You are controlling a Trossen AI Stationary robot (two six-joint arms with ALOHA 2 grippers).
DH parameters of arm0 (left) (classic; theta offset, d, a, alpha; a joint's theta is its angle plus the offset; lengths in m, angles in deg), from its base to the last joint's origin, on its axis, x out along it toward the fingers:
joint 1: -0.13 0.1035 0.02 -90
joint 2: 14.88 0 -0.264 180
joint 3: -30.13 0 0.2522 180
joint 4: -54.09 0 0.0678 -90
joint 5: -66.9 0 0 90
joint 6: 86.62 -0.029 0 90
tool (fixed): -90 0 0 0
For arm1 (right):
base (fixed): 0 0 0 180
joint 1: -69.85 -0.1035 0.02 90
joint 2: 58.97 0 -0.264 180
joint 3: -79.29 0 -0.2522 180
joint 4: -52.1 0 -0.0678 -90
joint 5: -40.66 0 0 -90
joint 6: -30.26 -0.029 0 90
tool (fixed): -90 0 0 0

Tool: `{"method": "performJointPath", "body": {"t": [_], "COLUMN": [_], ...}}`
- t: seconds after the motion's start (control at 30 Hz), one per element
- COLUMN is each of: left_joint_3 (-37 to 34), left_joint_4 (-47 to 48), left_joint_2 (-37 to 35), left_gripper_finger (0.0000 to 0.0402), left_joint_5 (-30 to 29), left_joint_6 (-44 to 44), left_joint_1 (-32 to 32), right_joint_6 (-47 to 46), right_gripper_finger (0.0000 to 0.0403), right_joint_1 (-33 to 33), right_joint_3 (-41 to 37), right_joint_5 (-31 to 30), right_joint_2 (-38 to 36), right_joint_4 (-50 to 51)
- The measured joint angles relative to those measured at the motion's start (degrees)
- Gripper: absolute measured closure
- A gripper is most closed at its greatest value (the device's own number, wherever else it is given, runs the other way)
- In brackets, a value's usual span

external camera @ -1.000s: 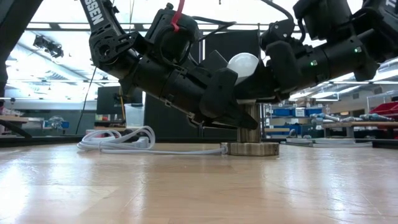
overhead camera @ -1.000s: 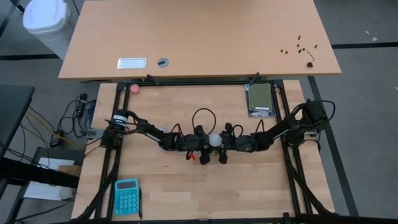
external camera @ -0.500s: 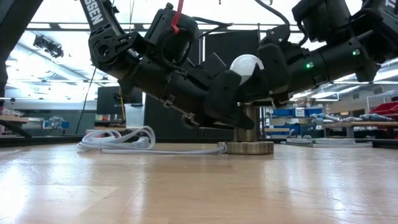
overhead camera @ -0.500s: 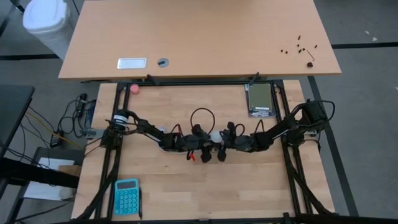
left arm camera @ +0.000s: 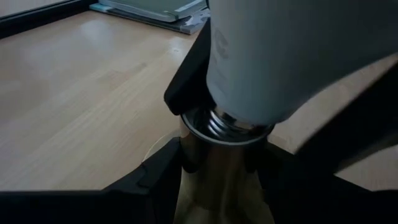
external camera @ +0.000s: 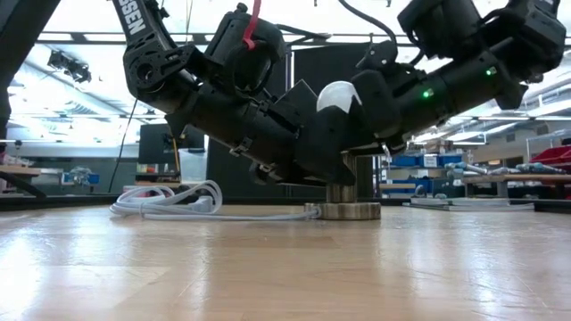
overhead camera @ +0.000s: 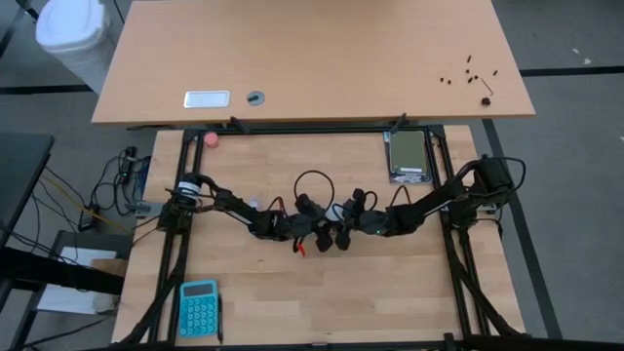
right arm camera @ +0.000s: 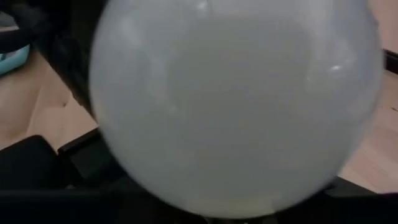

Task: Screw lightbulb
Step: Insert the lightbulb into the lamp holder

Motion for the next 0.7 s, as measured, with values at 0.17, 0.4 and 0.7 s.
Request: {"method": "performJointPath", "body": {"t": [0.17, 0.4, 0.7], "left_joint_3": [0.02, 0.07, 0.11], "left_joint_4": [0.17, 0.25, 0.74], "left_joint_2": [0.0, -0.02, -0.11], "left_gripper_finger": [0.0204, 0.0204, 0.0204], "left_joint_5": [-0.07, 0.01, 2.25], "left_joint_6": [0.51, 0.55, -0.17], "left_joint_1": [-0.31, -0.59, -0.55], "right_joint_6": [0.0, 1.15, 4.75], "right_gripper_finger": [0.0154, 0.0112, 0.0083], "right_joint_1": [0.67, 2.23, 3.29], "right_joint_3": [0.02, -0.02, -0.07], "right_joint_5": [2.4, 10.46, 17.54], "right_joint_2": [-2.22, -8.2, -14.03], "right_joint_4": [3.42, 12.61, 20.65]}}
